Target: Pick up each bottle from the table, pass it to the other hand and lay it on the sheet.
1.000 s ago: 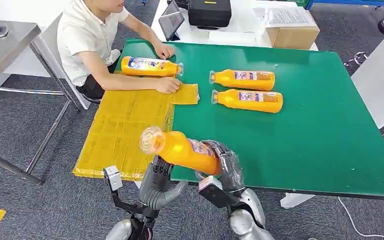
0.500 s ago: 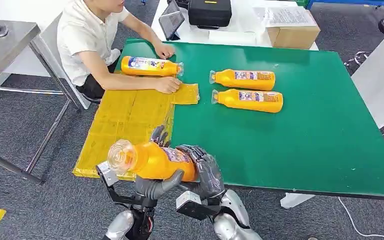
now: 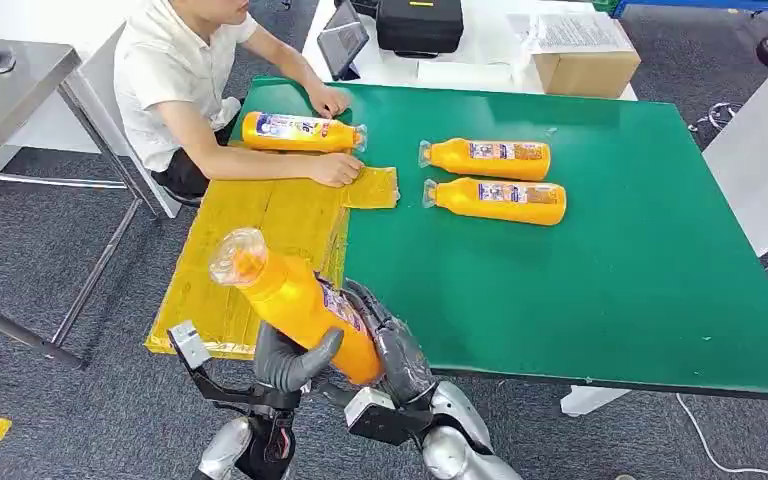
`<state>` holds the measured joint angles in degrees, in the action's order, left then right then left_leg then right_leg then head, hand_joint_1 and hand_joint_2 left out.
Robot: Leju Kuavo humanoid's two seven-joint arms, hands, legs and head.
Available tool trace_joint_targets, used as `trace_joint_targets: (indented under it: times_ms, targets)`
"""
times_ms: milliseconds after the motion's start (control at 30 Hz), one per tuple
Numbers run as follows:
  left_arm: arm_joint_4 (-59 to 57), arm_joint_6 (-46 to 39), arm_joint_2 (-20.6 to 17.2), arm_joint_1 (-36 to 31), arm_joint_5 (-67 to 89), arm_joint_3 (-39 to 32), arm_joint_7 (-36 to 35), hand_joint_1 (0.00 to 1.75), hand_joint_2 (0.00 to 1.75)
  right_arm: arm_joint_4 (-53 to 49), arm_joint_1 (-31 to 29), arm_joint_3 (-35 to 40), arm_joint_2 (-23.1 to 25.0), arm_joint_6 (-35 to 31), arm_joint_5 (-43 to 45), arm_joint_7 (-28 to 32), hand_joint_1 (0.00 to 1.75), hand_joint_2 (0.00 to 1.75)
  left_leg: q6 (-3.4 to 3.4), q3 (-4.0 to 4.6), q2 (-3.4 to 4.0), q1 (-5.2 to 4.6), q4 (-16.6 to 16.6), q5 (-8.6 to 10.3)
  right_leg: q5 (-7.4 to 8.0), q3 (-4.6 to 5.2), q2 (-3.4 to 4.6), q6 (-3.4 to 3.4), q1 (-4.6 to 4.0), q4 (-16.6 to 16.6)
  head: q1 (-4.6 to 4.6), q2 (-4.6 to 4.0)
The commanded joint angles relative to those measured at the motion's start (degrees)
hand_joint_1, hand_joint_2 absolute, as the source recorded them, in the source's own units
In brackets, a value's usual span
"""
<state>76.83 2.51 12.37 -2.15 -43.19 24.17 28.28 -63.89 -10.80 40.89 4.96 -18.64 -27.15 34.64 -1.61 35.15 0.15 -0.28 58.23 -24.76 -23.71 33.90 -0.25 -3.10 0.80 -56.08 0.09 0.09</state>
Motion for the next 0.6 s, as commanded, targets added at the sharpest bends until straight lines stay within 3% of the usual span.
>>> trace_joint_targets:
  times_ms: [33, 167, 233, 267, 333, 433, 500, 600]
  targets:
    - [0.87, 0.95, -0.19, -3.04, -0.25, 0.76, -0.06, 1.75, 1.75, 6.31, 0.14, 3.59, -0.56, 1.69, -0.39, -0.13, 0.0, 0.0, 0.11, -0.24, -0.15, 0.08, -0.04, -0.07, -0.1, -0.3, -0.12, 0.12, -0.08, 0.06, 0.0, 0.0]
    - [0.65, 0.15, 0.2, -2.91, -0.37, -0.15, 0.24, 1.75, 1.75, 5.96, 0.41, 3.19, -0.65, 2.37, -0.1, -0.32, 0.0, 0.0, 0.07, -0.11, -0.13, 0.05, -0.04, -0.02, -0.06, -0.15, -0.12, 0.08, -0.05, 0.03, 0.0, 0.0]
    - [0.21, -4.3, 0.59, -3.09, 1.25, -2.28, 1.59, 1.75, 1.75, 5.66, 1.3, 2.19, -1.01, 1.65, -0.07, -0.71, 0.0, 0.0, 0.09, -0.17, -0.15, 0.07, -0.03, -0.04, -0.08, -0.23, -0.13, 0.1, -0.07, 0.05, 0.0, 0.0]
    - [-0.7, -9.19, 0.79, -3.8, 4.77, -3.48, 3.74, 1.75, 1.75, 5.2, 1.85, 1.5, -1.28, 0.51, -0.35, -0.93, 0.0, 0.0, 0.11, -0.23, -0.17, 0.08, -0.06, -0.05, -0.09, -0.29, -0.15, 0.11, -0.07, 0.08, 0.0, 0.0]
    - [-2.41, -11.81, 0.83, -5.03, 4.4, -6.6, 3.53, 1.75, 1.75, 4.91, 2.65, 1.05, -2.75, -8.39, -7.41, -2.92, 0.0, 0.0, 0.12, -0.28, -0.27, 0.09, -0.06, -0.06, -0.13, -0.37, -0.23, 0.13, -0.09, 0.08, 0.0, 0.0]
    - [-2.21, -19.59, 1.34, -4.75, 12.57, -9.03, 5.15, 1.75, 1.75, 1.04, 6.39, -3.95, -3.77, -12.43, -6.42, -2.59, 0.0, 0.0, 0.08, -0.16, -0.26, 0.05, -0.07, 0.0, -0.07, -0.24, -0.24, 0.09, -0.05, 0.08, 0.02, 0.0]
    - [-5.96, -31.74, -0.04, -6.45, 23.85, -7.89, 5.42, 1.75, 1.75, -2.67, 9.11, -8.58, -3.67, -20.25, -7.31, -2.56, 0.0, 0.0, 0.09, -0.2, -0.24, 0.06, -0.07, -0.04, -0.09, -0.27, -0.2, 0.1, -0.07, 0.08, 0.02, 0.0]
    - [-15.3, -42.51, -2.2, -10.03, 38.91, -7.86, 7.64, 1.75, 1.75, -12.07, 14.08, -22.9, 1.26, -21.36, -10.26, 2.44, 0.0, 0.0, 0.12, -0.24, -0.48, 0.03, -0.09, -0.02, -0.17, -0.39, -0.44, 0.13, -0.03, 0.05, 0.02, 0.0]
